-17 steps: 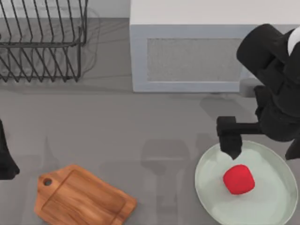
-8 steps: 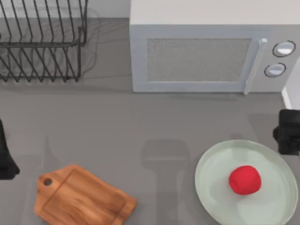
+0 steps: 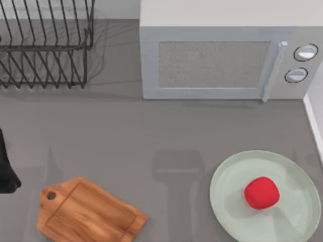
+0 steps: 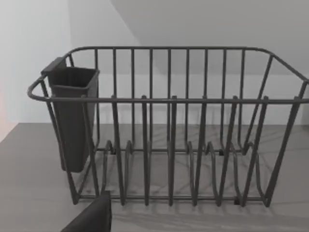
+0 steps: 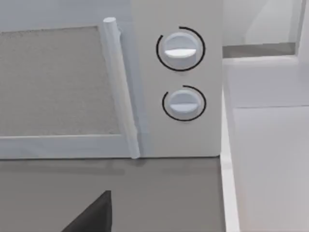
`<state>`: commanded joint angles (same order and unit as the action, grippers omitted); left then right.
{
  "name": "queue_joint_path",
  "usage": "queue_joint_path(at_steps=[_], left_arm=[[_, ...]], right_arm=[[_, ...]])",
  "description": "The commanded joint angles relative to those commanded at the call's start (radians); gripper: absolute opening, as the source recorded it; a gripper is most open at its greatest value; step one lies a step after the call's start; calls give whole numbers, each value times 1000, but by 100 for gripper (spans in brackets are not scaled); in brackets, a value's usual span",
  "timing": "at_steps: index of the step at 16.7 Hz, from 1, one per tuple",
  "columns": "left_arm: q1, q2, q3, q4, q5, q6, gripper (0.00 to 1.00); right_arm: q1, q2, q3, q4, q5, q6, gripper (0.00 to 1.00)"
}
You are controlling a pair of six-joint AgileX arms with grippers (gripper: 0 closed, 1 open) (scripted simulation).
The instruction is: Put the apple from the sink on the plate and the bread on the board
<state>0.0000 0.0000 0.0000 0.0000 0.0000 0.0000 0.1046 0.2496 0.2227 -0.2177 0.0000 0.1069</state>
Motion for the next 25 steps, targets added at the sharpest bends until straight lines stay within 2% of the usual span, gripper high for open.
queue_joint_path(at_steps=[5,12,15,19,25], left_arm=[[0,0,0,0,0,0,100],[0,0,0,0,0,0,100],[8,62,53,-39,0,23,100],[34,289,230,-169,0,100,100],[92,836,632,-461,-1,275,100]], right_arm=[[-96,-231,-205,200,0,-98,100],[-105,-250,-223,218,0,-107,100],[-105,-250,-223,218,0,-107,100],[-105,-250,-223,218,0,-107,100],[-105,-250,-223,218,0,-107,100]])
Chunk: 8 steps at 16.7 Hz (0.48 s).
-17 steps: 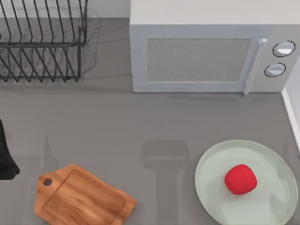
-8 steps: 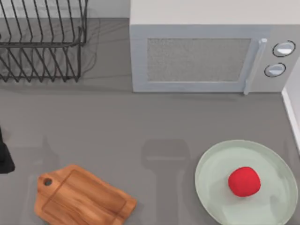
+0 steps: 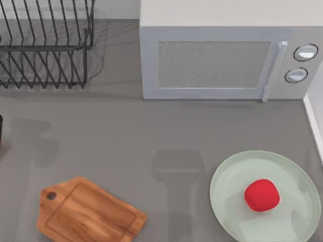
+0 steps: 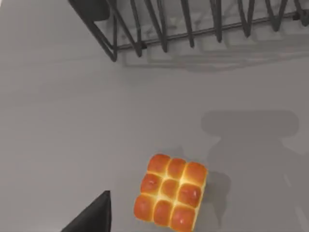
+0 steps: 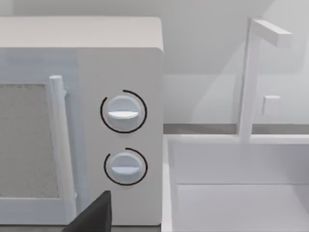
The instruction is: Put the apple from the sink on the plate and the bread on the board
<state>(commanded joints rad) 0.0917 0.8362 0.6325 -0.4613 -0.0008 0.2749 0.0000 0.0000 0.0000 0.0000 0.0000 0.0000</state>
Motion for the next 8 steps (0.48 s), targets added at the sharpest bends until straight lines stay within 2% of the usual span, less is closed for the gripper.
queue_joint_path(at_steps=[8], left_arm=[[77,768,538,-392,-1,236,100]], right_arm=[[0,0,0,0,0,0,100]])
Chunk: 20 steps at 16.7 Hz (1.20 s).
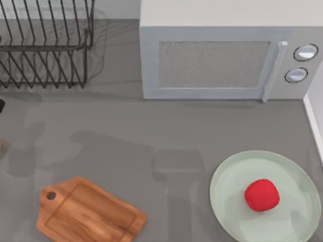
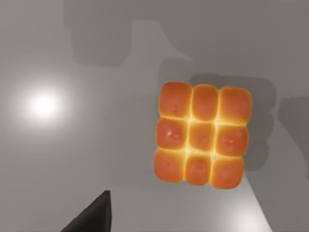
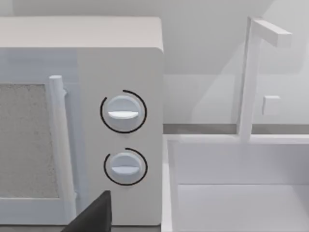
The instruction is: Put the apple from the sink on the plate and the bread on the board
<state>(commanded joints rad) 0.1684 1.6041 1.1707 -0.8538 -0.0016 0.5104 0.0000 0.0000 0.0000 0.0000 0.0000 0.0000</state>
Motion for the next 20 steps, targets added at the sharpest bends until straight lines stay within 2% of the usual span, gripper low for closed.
queue_joint_path(at_steps=[5,12,15,20], left_arm=[[28,292,202,-149,1,89,100],[28,342,237,-175,1,104,100],[31,362,211,-135,1,103,100],[35,439,117,45,2,108,100]], right_arm=[[0,0,0,0,0,0,100],[0,0,0,0,0,0,100],[0,0,0,0,0,0,100],[0,0,0,0,0,0,100]])
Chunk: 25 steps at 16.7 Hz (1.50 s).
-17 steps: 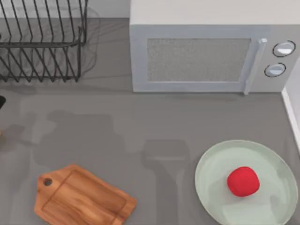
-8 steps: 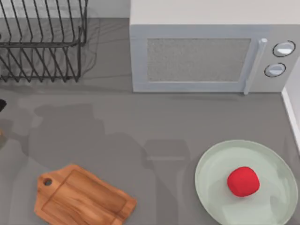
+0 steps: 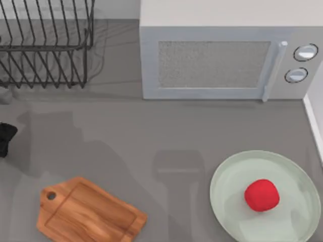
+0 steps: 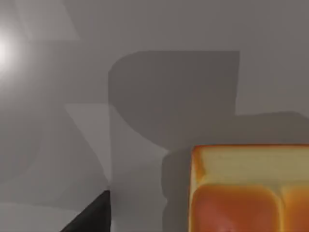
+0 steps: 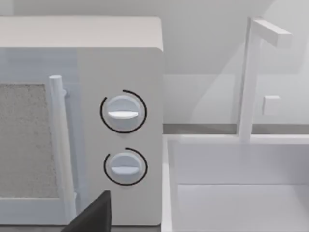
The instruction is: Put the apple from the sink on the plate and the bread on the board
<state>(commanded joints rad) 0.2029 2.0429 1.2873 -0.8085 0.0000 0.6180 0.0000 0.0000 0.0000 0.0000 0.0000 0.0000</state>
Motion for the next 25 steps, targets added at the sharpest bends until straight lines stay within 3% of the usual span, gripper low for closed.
queue_joint_path(at_steps=[5,18,25], left_arm=[[1,16,-19,29,0,1,100],[1,16,-19,29,0,1,2],[1,16,-19,29,0,1,0]], right_arm=[[0,0,0,0,0,0,100],[0,0,0,0,0,0,100],[0,0,0,0,0,0,100]])
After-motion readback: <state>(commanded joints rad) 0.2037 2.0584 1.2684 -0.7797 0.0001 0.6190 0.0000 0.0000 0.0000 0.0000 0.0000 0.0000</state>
